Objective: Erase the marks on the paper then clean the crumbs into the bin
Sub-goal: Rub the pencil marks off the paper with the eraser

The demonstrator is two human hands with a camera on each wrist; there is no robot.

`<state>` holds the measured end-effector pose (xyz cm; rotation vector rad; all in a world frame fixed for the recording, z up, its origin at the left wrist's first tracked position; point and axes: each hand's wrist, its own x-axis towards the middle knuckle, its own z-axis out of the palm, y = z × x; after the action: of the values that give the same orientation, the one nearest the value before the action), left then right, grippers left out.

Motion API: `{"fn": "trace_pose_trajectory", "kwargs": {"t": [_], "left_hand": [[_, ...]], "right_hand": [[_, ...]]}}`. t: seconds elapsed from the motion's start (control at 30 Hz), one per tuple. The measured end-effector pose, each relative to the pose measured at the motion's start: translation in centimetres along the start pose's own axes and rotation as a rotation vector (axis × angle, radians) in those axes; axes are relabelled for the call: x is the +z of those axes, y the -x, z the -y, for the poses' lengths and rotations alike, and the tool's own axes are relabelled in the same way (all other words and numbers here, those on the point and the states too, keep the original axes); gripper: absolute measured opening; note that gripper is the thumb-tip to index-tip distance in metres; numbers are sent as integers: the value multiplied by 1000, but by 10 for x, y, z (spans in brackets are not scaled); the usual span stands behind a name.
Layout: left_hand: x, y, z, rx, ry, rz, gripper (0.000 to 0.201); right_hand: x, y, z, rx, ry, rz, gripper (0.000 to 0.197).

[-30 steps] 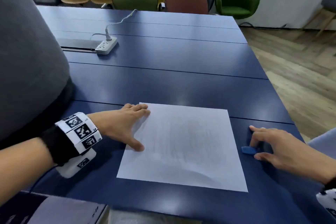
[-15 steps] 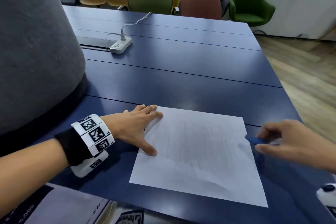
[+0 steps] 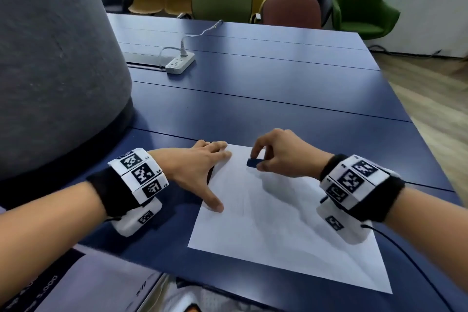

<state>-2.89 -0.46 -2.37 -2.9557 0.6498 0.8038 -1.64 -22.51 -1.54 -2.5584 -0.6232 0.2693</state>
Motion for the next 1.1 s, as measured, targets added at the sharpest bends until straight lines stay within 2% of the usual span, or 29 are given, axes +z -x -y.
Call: {"fn": "trace_pose_trajectory", "kwargs": {"t": [0.23, 0.3, 0.43, 0.6, 0.77, 0.97, 1.1], "left_hand": [[4, -1, 4, 6, 27, -30, 127], [6, -2, 5, 10, 33, -34, 127], [8, -4, 8, 13, 52, -33, 129], [7, -2, 7, 23, 17, -47, 129], [4, -6, 6, 45, -85, -60, 128], [-12, -32, -1, 51, -100, -31, 131], [-22, -46, -2, 74, -86, 5, 134]], "right_hand": [[14, -28, 5, 5, -1, -46, 17], [18, -25, 5, 6, -35, -15, 15], [25, -21, 13, -58, -58, 163, 12], [18, -38, 4, 24, -54, 64, 14], [24, -26, 10, -62, -48, 198, 12], [10, -46, -15, 42, -1, 5, 14], [3, -41, -21, 26, -54, 134, 14]]}}
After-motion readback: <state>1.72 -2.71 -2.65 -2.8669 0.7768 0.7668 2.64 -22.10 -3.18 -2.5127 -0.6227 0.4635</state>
